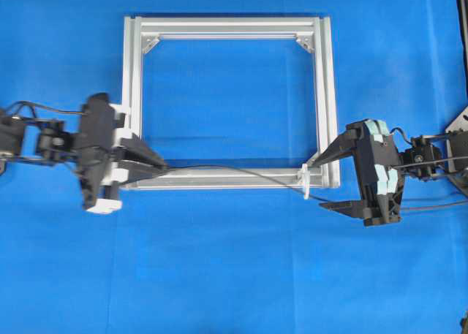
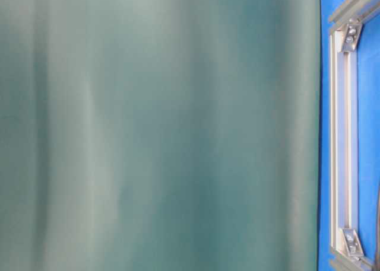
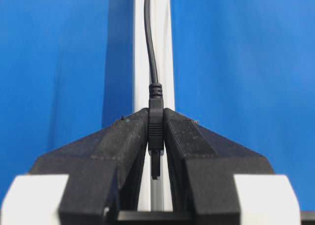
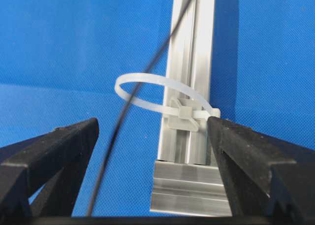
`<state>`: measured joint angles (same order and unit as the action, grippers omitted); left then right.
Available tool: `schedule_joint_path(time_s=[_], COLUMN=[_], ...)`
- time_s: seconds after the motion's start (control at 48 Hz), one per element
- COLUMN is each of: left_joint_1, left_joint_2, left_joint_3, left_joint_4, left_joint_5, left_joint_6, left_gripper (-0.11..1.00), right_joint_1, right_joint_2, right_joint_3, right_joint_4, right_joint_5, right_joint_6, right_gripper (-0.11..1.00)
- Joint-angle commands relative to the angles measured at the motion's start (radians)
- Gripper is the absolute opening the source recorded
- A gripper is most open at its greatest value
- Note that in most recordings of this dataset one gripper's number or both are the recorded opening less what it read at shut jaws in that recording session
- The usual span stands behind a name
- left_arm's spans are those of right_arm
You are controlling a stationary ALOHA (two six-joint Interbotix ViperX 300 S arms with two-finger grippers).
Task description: Insert the wire through the string loop located on the right side.
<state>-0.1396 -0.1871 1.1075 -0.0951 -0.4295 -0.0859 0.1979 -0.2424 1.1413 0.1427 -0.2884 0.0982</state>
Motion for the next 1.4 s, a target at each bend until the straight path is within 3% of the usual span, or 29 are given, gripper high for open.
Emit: schedule_joint_path(time_s=[0.0, 0.334, 0.563, 1.084, 1.168, 1.314, 1.376], left_joint_1=[-0.012, -0.026, -0.025, -0.026, -0.026, -0.026, -0.025], left_joint_2=[-0.074, -0.204, -0.156, -0.133, -0.138, -0.156, -0.175], left_joint_3=[0.048, 0.183, 0.179, 0.173, 0.173, 0.176, 0.173], left_joint_4=[0.003, 0.003, 0.003, 0.003, 0.003, 0.003, 0.003], left_joint_5=[-0.002, 0.020, 0.104, 0.091, 0.095, 0.121, 0.141], left_joint_6=[-0.002, 0.002, 0.000, -0.003, -0.003, -0.012, -0.014], left_gripper=[0.08, 0.08, 0.08, 0.09, 0.24, 0.70, 0.75], right_joint_1=[0.000, 0.000, 0.000, 0.000, 0.000, 0.000, 0.000], right_joint_2=[-0.018, -0.026, -0.028, -0.043, -0.049, -0.064, -0.078], right_joint_3=[-0.005, -0.008, -0.017, -0.025, -0.026, -0.037, -0.051], right_joint_4=[-0.002, -0.002, -0.002, 0.000, 0.000, -0.002, -0.002], right_joint_5=[-0.003, 0.017, 0.018, 0.020, 0.026, 0.054, 0.080], right_joint_6=[0.000, 0.002, 0.002, 0.002, 0.002, 0.002, 0.002], right_gripper=[0.92, 0.92, 0.92, 0.92, 0.92, 0.92, 0.92])
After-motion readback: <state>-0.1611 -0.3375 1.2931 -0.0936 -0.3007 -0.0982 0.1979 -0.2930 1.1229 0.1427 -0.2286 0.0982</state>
